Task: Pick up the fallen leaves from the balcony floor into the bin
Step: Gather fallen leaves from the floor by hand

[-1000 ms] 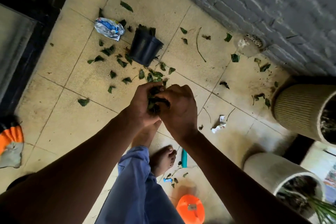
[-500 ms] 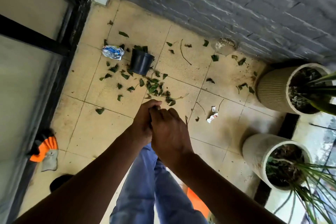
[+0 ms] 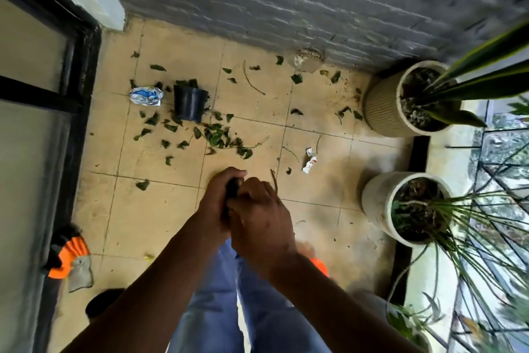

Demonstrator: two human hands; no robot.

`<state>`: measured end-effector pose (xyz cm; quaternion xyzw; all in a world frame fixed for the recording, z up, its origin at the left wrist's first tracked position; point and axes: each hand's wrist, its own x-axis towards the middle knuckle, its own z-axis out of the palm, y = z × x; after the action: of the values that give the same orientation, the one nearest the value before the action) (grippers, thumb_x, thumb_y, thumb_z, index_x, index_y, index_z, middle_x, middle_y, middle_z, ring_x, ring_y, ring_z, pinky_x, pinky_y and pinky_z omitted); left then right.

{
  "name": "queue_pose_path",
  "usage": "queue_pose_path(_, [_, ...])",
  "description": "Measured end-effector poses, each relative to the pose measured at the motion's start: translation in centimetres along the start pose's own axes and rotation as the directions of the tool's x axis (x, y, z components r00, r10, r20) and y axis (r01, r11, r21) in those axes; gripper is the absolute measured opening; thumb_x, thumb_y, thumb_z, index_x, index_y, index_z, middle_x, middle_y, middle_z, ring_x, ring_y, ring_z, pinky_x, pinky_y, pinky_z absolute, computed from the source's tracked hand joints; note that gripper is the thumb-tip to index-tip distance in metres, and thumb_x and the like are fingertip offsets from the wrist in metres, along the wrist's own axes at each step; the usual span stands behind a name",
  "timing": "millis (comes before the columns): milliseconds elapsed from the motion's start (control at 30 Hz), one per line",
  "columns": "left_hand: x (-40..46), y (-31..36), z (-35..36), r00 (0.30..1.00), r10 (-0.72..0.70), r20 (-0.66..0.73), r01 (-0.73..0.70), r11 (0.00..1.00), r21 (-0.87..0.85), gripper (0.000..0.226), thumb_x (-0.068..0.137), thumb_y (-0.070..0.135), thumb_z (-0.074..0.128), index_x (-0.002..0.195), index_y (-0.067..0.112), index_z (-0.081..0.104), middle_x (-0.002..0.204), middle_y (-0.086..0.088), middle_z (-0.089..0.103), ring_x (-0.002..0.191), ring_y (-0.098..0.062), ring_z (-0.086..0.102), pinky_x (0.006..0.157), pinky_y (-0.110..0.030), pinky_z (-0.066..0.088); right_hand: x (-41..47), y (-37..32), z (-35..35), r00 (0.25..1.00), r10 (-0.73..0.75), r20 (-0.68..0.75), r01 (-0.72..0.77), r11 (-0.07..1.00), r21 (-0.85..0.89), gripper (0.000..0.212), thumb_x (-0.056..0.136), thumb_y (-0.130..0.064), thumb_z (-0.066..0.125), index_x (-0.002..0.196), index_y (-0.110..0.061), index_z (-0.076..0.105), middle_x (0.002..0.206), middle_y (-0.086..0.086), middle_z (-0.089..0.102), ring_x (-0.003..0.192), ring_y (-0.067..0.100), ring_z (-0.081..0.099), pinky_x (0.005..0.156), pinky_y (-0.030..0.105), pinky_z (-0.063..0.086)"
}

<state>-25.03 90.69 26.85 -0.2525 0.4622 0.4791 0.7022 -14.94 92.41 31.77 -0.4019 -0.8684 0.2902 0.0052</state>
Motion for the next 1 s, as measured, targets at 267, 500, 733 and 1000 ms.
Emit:
queue_pose_path(267, [7.0,0.2,-5.2,0.978,-0.107,-0.178,0.114,0.993,0.025,0.034,0.092,0.016,0.057,0.061,0.021,0.043,0.057,0.002,0.043,0.041,-0.008,0.037,0.029,-0.014,0.017,0.0,11.8,5.9,0.927,0.368,-0.073,-0.342,0.909,0.239,0.025,0.088,-0.008,0.062,0.102,-0.025,0.074,0.096,-0.008,0.068,0.073,0.007,0.065,0.067,0.024,0.050])
queue_pose_path(500, [14.2,0.8,-10.5,0.971,-0.163,-0.173,0.172,0.985,0.034,0.033,0.094,0.019,0.055,0.063,0.021,0.042,0.059,0.003,0.043,0.043,-0.006,0.040,0.029,-0.014,0.017,6.9,19.7,18.5,0.873,0.461,0.157,-0.477,0.874,0.089,0.023,0.091,-0.023,0.065,0.114,-0.026,0.068,0.102,-0.002,0.070,0.086,0.017,0.068,0.072,0.027,0.048])
queue_pose_path(733, [21.9,0.7,-16.7,0.964,-0.183,-0.191,0.208,0.971,0.118,0.024,0.092,0.020,0.057,0.071,0.021,0.046,0.057,0.005,0.047,0.044,-0.006,0.040,0.030,-0.016,0.017,14.3,23.5,31.3,0.753,0.637,0.165,-0.656,0.745,0.118,0.031,0.093,-0.034,0.067,0.120,-0.020,0.060,0.114,0.008,0.065,0.102,0.028,0.064,0.075,0.027,0.042])
queue_pose_path(1000, [24.9,1.1,-20.5,0.968,-0.199,-0.155,0.212,0.975,0.072,0.026,0.091,0.020,0.059,0.069,0.021,0.046,0.060,0.003,0.047,0.047,-0.007,0.041,0.030,-0.014,0.020,19.3,23.5,36.6,0.755,0.654,0.050,-0.656,0.753,0.047,0.046,0.087,-0.042,0.072,0.120,-0.015,0.055,0.118,0.014,0.053,0.097,0.040,0.064,0.074,0.035,0.048])
